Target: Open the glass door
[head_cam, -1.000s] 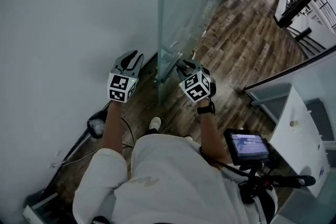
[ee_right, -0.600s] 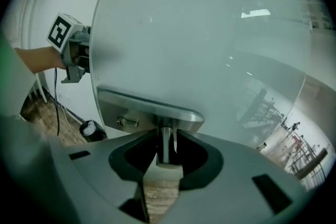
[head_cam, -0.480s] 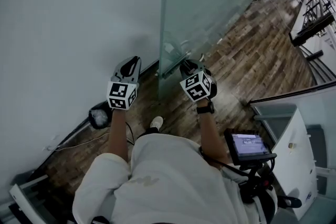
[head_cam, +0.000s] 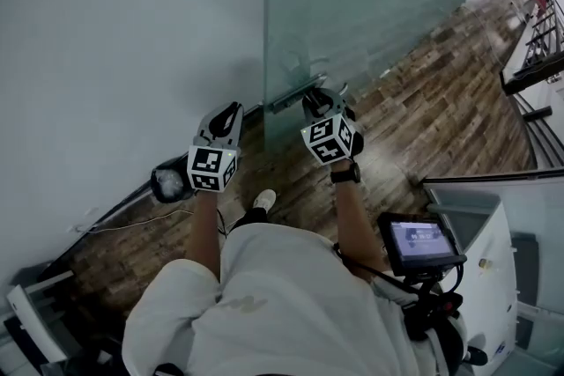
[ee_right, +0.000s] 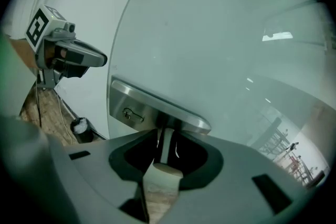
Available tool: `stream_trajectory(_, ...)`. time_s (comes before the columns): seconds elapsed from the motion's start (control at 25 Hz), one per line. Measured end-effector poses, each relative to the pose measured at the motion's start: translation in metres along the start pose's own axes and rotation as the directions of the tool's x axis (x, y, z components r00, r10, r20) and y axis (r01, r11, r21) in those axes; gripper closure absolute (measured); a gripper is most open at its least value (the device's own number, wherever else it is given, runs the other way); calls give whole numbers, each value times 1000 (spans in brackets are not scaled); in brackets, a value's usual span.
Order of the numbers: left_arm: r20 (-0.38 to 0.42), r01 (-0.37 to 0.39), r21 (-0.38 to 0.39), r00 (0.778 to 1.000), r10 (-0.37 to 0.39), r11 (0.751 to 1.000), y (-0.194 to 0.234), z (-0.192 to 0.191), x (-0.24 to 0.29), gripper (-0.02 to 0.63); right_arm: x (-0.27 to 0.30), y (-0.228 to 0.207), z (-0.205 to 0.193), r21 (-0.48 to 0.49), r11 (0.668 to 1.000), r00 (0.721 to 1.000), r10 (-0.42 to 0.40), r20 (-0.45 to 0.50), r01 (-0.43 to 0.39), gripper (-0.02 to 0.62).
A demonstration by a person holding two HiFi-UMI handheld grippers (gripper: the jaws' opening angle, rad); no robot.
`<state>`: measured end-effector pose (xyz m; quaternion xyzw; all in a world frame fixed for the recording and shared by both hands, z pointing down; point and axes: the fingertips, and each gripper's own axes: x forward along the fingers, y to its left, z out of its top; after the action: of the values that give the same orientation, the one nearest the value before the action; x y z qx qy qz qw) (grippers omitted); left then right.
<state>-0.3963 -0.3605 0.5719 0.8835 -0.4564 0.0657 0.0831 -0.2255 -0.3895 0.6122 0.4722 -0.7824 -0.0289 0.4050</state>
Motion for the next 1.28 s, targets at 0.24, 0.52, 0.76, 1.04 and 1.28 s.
stream_trajectory(0.24, -23, -15, -14, 1000, 14, 1000, 31, -27, 8, 575, 48, 4, 27, -50, 997, 997, -57, 42, 59, 480)
stream_trajectory(0.52, -46, -23, -14, 999, 22, 1000, 42, -21, -3, 575, 65, -5, 62, -208, 951, 972, -211, 105, 229, 479)
stream_trajectory(0.76, -59, -18, 0, 998, 18, 1000, 37, -21, -6, 575, 70, -17, 79, -106, 970, 964, -201, 172, 221, 479)
stream_trajectory(1.04, -69, -1, -2, 998, 1, 1000, 39, -17, -7, 575, 77, -32, 102, -48, 977, 954, -192, 230, 208, 479)
stream_trajectory(1.28, -70, -5, 3, 998, 5, 1000, 43, -15, -8, 575, 83, -42, 112, -7, 981, 949, -186, 253, 194, 479)
